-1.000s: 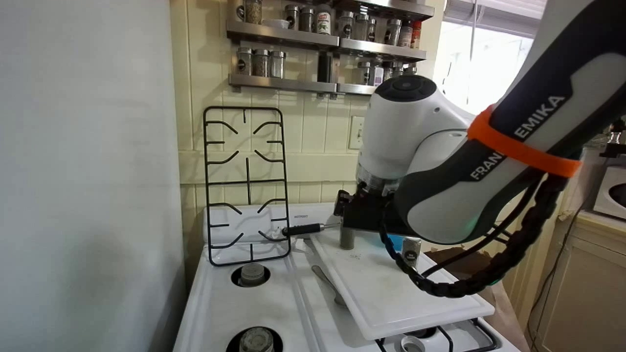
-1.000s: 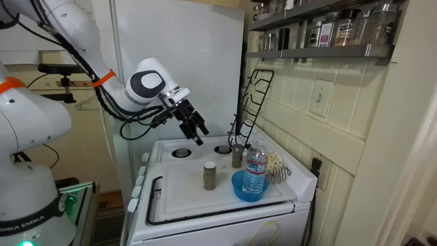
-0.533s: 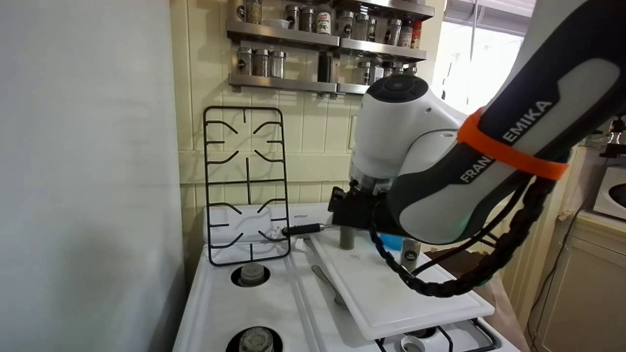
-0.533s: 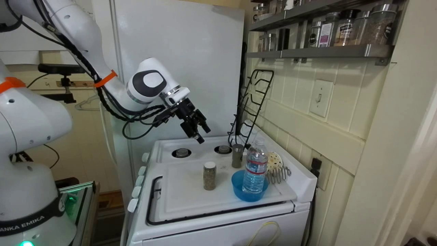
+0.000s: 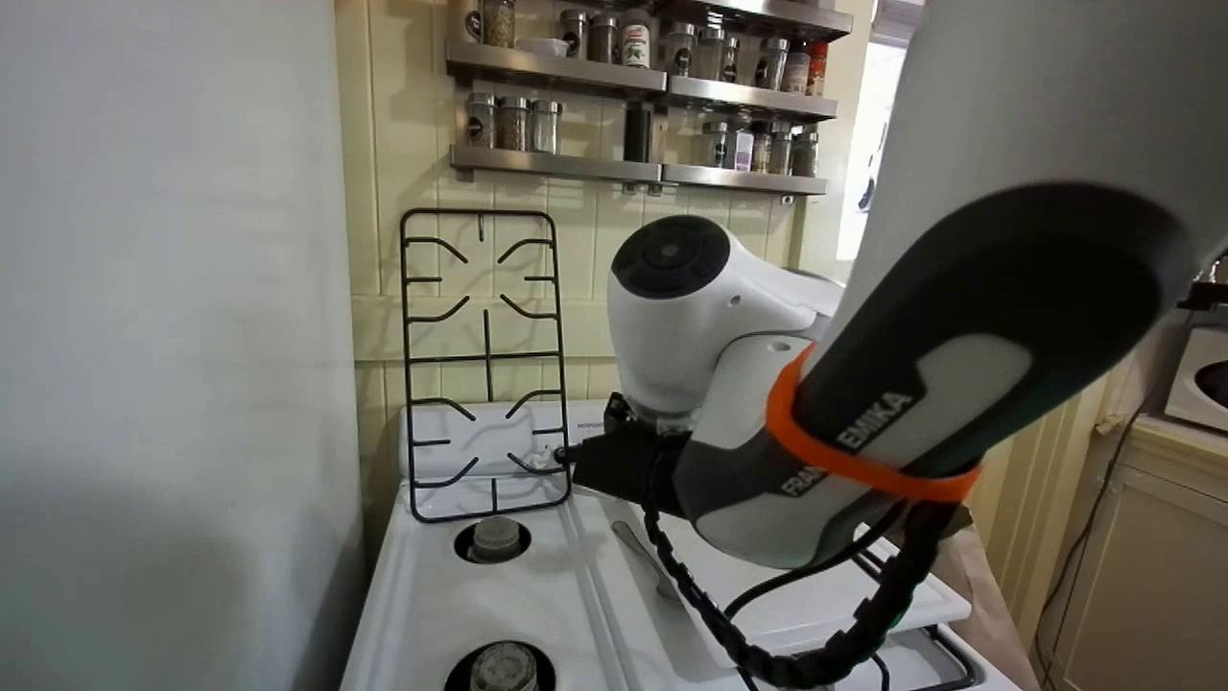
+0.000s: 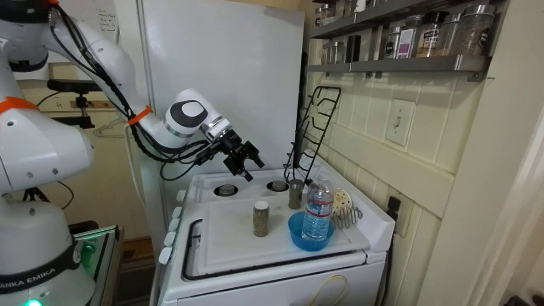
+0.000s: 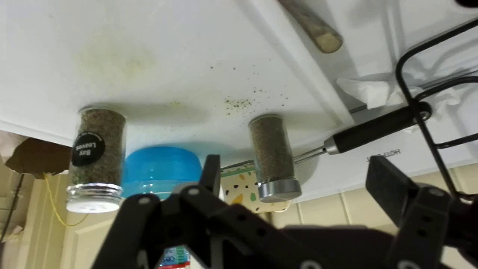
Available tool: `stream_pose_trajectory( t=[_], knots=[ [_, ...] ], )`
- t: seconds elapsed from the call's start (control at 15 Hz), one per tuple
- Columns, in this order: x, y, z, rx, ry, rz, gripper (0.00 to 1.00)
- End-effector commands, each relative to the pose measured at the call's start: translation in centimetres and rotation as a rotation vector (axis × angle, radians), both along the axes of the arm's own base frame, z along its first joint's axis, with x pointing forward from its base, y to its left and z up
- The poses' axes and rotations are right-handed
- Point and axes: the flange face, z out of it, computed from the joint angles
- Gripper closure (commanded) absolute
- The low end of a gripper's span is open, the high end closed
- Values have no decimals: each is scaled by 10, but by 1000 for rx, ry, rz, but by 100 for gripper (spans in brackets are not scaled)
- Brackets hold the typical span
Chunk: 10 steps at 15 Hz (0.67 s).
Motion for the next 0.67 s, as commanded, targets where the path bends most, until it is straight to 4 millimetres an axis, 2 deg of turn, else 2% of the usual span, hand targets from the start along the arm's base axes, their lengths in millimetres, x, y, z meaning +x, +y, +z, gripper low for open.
stream_pose_trajectory(
  t=[0.0, 0.13, 0.2, 0.4, 0.6],
  knots=[
    [8, -7, -36, -49, -25, -126, 0],
    [11, -10, -41, -81, 22, -112, 0],
    [4, -13, -28, -51, 5, -90, 0],
    [7, -15, -32, -61, 16, -99, 0],
    [10, -19, -21, 8, 9, -72, 0]
  ],
)
